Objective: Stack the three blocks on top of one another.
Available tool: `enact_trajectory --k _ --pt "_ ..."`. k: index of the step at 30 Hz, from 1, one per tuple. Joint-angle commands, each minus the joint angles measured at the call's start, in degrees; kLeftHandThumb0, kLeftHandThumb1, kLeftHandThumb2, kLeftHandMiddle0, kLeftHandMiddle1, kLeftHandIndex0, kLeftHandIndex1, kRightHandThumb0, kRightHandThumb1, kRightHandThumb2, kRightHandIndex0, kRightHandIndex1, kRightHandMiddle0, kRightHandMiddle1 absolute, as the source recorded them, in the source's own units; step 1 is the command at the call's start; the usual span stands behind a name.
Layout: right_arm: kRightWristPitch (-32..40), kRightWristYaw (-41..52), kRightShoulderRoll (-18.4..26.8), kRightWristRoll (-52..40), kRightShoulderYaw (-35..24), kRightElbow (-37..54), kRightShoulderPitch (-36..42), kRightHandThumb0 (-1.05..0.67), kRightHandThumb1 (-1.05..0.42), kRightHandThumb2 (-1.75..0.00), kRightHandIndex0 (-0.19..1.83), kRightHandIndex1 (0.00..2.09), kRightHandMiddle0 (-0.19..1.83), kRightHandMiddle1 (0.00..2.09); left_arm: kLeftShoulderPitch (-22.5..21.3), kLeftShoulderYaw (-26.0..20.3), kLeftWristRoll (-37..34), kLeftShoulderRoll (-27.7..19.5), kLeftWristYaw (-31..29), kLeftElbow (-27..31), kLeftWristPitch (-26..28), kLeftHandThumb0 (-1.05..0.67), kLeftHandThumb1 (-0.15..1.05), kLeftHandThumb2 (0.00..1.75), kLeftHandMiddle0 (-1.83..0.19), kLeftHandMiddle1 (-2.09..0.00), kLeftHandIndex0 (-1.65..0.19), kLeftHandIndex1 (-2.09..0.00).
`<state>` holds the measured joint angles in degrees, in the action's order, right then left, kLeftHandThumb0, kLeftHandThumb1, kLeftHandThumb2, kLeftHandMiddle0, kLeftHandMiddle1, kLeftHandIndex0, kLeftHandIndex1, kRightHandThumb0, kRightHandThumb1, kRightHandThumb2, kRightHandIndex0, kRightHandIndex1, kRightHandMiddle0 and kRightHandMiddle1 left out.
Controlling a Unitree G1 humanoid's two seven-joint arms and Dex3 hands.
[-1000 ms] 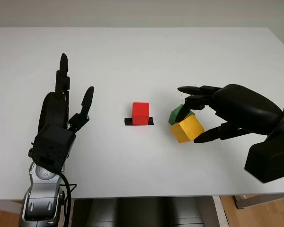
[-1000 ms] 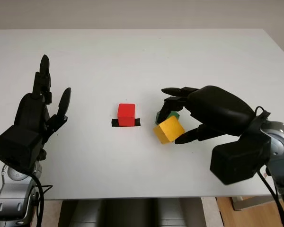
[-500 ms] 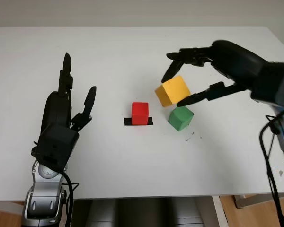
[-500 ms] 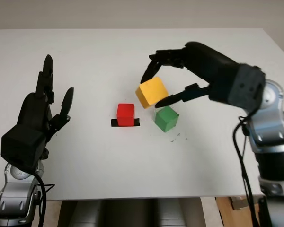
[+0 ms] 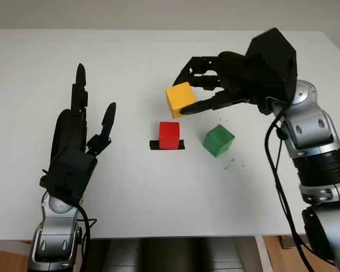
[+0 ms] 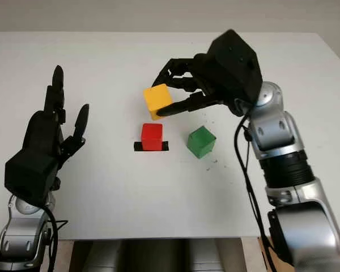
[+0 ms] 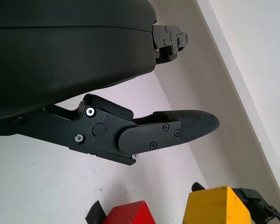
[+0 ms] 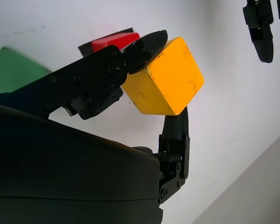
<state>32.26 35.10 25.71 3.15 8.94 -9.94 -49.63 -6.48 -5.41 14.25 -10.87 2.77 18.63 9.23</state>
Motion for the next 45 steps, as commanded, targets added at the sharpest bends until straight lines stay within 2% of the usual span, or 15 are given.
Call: enact_trajectory --k 1,8,17,26,39,45 --pt "1.65 -0.64 -0.84 -0.57 -0.34 1.61 -0.57 -0.43 -0.96 -0.06 0.23 0.03 0.24 1.84 -0.66 0.42 0.66 0.04 0.43 0.39 0.0 -0.71 1.05 0.56 0.14 -0.05 0.1 -0.05" --pt "7.78 -4.15 -2.04 -0.72 -1.02 5.41 2.31 -0.48 -0.96 -0.05 0.25 0.04 0.32 1.85 -1.08 0.75 0.65 0.46 0.23 0.29 0.29 -0.71 1.05 0.57 0.14 -0.05 0.08 -0.06" --pt "13.51 -7.41 -2.95 -2.89 -3.08 12.67 7.65 -0.5 -0.98 -0.05 0.22 0.04 0.29 1.95 -0.89 0.76 -0.51 0.94 0.52 -0.29 -0.45 -0.71 1.05 0.56 0.15 -0.05 0.1 -0.05" --pt "10.39 -9.62 -3.59 -3.78 -3.04 12.26 11.87 -0.54 -0.97 -0.05 0.23 0.05 0.27 1.89 -0.56 0.64 -0.18 0.9 0.42 0.41 0.2 -0.72 1.05 0.55 0.15 -0.05 0.09 -0.05" --pt "4.59 -12.48 -8.18 -5.65 -4.73 4.71 10.98 -0.53 -0.96 -0.05 0.23 0.05 0.3 1.88 -0.61 0.68 -0.2 0.86 0.3 0.31 0.06 -0.73 1.05 0.54 0.14 -0.05 0.09 -0.05" --pt "1.92 -12.84 -8.73 -5.6 -4.65 2.07 10.13 -0.55 -0.96 -0.05 0.22 0.05 0.29 1.86 -0.8 0.84 0.18 0.97 0.56 0.25 0.42 -0.73 1.05 0.54 0.14 -0.06 0.09 -0.05"
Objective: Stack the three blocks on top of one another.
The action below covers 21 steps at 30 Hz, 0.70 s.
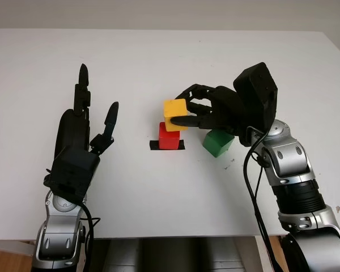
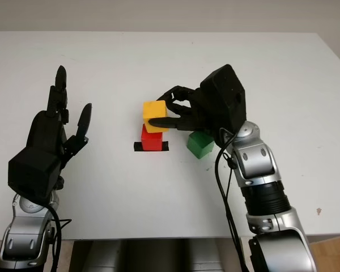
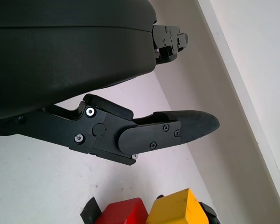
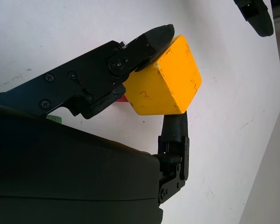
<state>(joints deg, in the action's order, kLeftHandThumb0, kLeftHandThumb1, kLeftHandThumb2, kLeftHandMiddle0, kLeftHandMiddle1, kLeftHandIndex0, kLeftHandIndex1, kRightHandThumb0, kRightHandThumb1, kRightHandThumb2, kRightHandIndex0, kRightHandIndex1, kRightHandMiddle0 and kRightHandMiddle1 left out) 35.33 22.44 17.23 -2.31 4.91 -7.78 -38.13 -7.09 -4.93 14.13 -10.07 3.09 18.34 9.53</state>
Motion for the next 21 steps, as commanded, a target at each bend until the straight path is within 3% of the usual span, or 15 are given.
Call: enact_trajectory --k 1,21 --pt "-1.69 -0.13 -0.23 -0.07 -0.55 -0.52 -1.45 -0.54 -0.96 -0.05 0.22 0.05 0.31 1.87 -0.2 0.42 0.45 0.2 0.33 0.56 0.23 -0.73 1.05 0.54 0.14 -0.06 0.09 -0.05" --pt "-2.36 -0.45 -1.12 0.57 0.08 -0.5 -0.93 -0.5 -0.95 -0.05 0.25 0.06 0.33 1.83 0.03 0.59 0.79 0.31 0.73 0.71 -0.02 -0.74 1.05 0.55 0.13 -0.06 0.08 -0.06"
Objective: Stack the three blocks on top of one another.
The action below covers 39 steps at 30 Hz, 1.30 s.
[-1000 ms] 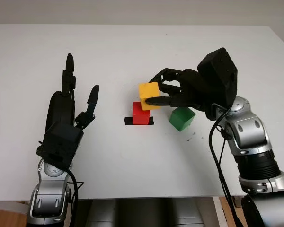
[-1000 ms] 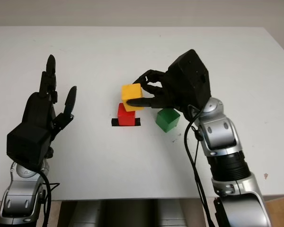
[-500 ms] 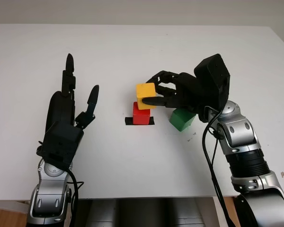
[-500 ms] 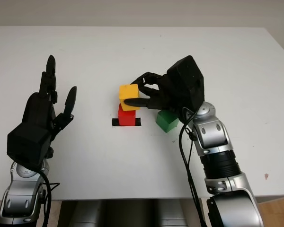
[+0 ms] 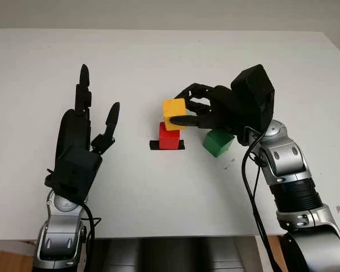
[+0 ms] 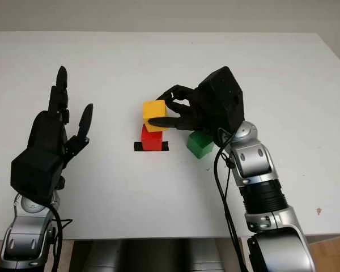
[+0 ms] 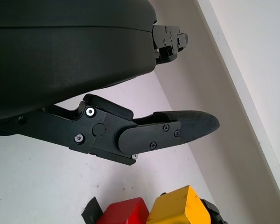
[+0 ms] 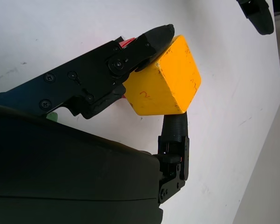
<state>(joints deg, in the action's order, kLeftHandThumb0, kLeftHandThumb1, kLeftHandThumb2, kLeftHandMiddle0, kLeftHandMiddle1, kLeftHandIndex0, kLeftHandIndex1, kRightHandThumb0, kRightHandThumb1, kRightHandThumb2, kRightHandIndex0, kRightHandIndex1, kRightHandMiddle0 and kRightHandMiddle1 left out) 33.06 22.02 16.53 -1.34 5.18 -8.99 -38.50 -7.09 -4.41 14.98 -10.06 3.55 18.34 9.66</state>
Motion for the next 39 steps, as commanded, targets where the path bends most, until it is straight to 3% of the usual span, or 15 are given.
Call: enact_trajectory --k 1,23,39 --pt "-0.21 0.09 -0.5 -0.37 -0.07 0.67 -0.51 -0.5 -0.95 -0.05 0.24 0.06 0.33 1.83 0.12 0.02 -0.13 0.35 0.25 0.78 -0.08 -0.74 1.05 0.55 0.14 -0.05 0.09 -0.05" --pt "0.12 -0.87 -1.74 1.9 2.42 1.39 0.52 -0.47 -0.94 -0.05 0.26 0.06 0.33 1.83 0.57 -0.2 -0.16 0.36 0.36 1.05 -0.24 -0.75 1.05 0.54 0.13 -0.05 0.08 -0.06" --pt "-5.91 -0.92 -0.48 6.6 4.12 -0.31 1.83 -0.47 -0.92 -0.05 0.28 0.06 0.33 1.78 1.01 -0.05 -0.5 -0.15 0.06 1.47 -0.48 -0.73 1.05 0.54 0.14 -0.05 0.09 -0.05"
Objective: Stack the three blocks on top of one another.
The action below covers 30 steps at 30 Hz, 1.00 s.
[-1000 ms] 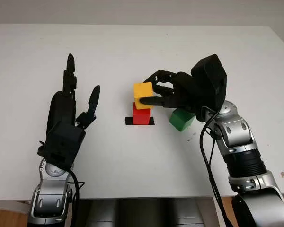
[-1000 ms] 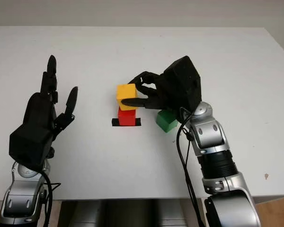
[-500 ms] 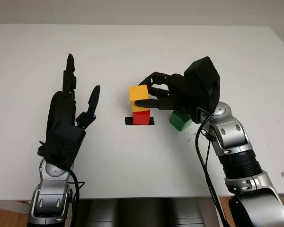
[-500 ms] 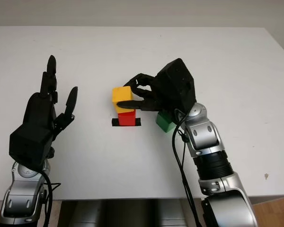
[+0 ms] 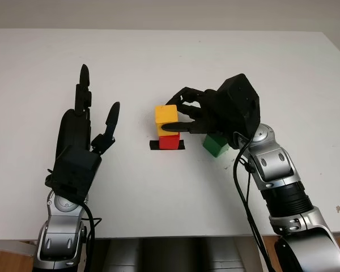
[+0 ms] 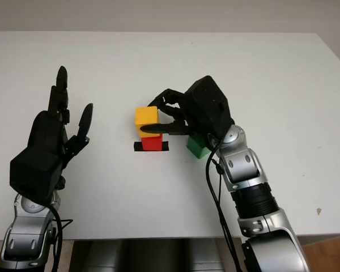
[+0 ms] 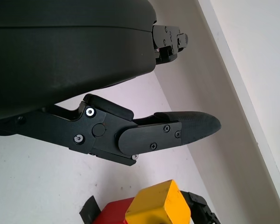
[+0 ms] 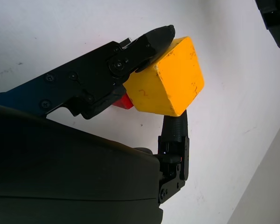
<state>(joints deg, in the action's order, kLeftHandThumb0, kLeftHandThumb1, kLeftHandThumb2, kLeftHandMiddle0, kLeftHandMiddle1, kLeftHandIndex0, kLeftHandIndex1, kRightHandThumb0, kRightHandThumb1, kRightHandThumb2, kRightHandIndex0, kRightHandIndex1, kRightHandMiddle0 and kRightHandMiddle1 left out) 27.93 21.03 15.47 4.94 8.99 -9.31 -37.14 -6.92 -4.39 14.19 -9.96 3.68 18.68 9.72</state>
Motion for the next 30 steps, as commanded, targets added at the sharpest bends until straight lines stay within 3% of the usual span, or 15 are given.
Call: enact_trajectory --k 1,13,20,21,24,27,30 --pt "-1.33 0.05 0.75 0.75 0.5 0.03 0.6 -0.47 -0.92 -0.05 0.28 0.06 0.34 1.78 0.83 -0.1 0.24 -0.25 -0.12 1.2 -0.44 -0.74 1.05 0.54 0.14 -0.05 0.09 -0.05" --pt "-4.3 0.09 0.9 2.52 0.17 0.18 1.77 -0.5 -0.91 -0.05 0.26 0.05 0.26 1.44 0.8 -0.26 -0.09 -0.73 -0.81 0.87 -0.84 -0.73 1.05 0.54 0.14 -0.05 0.09 -0.05" --pt "-6.21 2.96 2.86 2.83 0.89 1.51 2.2 -0.62 -0.9 -0.05 0.17 0.02 0.04 1.19 0.7 -0.3 0.19 -0.99 -0.81 1.04 -0.22 -0.74 1.05 0.54 0.14 -0.05 0.09 -0.05" --pt "-6.41 3.95 3.58 3.09 1.27 1.98 2.11 -0.67 -0.91 -0.06 0.08 0.01 -0.07 0.98 0.75 -0.29 0.18 -1.0 -0.82 1.14 -0.11 -0.74 1.05 0.54 0.14 -0.05 0.09 -0.05" --pt "-8.59 6.22 5.16 3.43 1.72 2.61 2.03 -0.74 -0.92 -0.05 -0.07 0.03 -0.1 0.4 0.79 -0.27 0.25 -0.91 -0.63 1.23 -0.08 -0.74 1.05 0.54 0.14 -0.05 0.09 -0.05" --pt "-10.39 8.45 6.45 2.64 1.13 3.33 1.95 -0.8 -0.9 -0.05 -0.17 0.0 -0.18 0.12 0.81 -0.28 0.33 -0.92 -0.67 1.35 0.29 -0.74 1.05 0.54 0.14 -0.05 0.09 -0.06" --pt "-12.61 10.36 7.9 0.72 -0.7 4.4 2.3 -0.84 -0.89 -0.05 -0.19 0.0 -0.19 0.01 0.81 -0.29 0.25 -1.02 -0.67 1.14 -0.25 -0.75 1.05 0.54 0.14 -0.06 0.08 -0.06"
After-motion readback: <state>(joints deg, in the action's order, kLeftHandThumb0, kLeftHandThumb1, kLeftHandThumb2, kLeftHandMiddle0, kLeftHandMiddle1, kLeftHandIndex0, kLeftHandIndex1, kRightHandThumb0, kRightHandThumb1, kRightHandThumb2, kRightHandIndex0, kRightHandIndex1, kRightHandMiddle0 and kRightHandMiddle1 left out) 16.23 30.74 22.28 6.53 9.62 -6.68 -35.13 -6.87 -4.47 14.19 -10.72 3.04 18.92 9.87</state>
